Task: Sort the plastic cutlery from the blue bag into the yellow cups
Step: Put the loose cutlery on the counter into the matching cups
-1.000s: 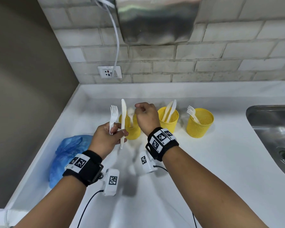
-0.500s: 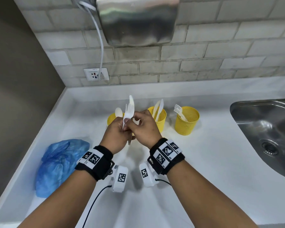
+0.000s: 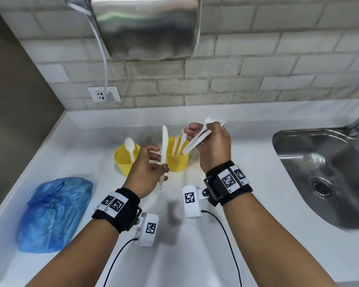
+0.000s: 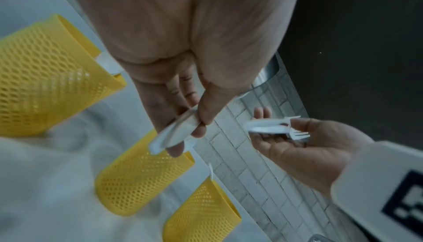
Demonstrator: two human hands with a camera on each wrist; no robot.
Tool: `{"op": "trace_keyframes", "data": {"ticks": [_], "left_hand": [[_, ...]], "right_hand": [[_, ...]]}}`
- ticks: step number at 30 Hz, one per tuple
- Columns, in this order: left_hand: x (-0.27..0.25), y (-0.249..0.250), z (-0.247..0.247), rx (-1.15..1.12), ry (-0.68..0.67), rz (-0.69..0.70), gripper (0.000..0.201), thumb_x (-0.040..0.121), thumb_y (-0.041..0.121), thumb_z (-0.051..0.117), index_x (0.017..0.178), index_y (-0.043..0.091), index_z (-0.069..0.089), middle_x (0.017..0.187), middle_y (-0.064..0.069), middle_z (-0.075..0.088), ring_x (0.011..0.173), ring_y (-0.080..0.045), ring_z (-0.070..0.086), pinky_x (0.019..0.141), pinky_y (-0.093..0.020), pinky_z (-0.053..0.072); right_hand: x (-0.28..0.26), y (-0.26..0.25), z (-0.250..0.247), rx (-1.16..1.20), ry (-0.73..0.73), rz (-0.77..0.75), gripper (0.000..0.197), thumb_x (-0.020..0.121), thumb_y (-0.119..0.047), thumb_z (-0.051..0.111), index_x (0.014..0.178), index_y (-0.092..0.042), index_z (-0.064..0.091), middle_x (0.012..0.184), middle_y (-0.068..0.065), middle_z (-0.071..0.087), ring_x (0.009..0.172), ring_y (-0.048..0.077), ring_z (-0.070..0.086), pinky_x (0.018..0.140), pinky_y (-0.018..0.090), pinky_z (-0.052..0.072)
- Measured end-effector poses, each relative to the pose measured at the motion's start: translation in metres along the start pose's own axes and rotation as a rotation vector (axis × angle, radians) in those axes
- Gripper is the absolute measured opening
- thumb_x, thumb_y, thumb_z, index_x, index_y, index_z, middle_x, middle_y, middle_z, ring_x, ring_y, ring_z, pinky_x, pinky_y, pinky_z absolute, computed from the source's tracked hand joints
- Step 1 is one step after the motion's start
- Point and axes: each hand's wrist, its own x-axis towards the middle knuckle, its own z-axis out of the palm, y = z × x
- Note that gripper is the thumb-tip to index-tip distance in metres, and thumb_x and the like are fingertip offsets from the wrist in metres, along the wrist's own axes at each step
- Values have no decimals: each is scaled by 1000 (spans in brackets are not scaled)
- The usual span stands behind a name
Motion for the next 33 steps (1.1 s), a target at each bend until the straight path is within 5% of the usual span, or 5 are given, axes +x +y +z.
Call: {"op": "trace_keyframes", "data": {"ticks": [6,12,19,27,33], "left_hand": [[1,11,24,-58,-87,-48,37,92,-5,69,119,19,61,99,-12,62,83,-25,71,76,-50,64],[5,17,44,17,-227,-44,15,94,3,71,108,9,68,105,-24,68,78,-23,72,76,-39,59],[17,24,48,20,-227,-2,13,97,9,69,105,0,72,86,-5,74,79,-15,71,74,-30,60],[45,33,36,122,-72,-7,13,88,17,81,101,13,78,86,-6,79,72,-12,70,63,-25,56],[73,44,33,130,29,64,15,86,15,83,99,9,79,87,-7,79,67,-8,70,59,-15,49]], "right_hand": [[15,16,-26,-340,-28,31,9,94,-12,51,86,-14,49,51,-3,40,43,18,35,50,31,36],[10,25,-37,-546,-228,36,22,93,-22,73,74,-14,65,59,5,59,48,25,47,45,29,39],[18,25,-48,-496,-287,35,13,92,-19,75,82,-10,72,71,15,67,58,28,52,47,27,41],[41,-1,-53,-422,-225,75,13,94,-28,58,101,-17,55,60,0,46,43,16,38,45,28,32],[74,-28,-67,-336,-40,-138,21,92,3,39,101,-12,52,61,5,52,56,22,50,66,36,43]]}}
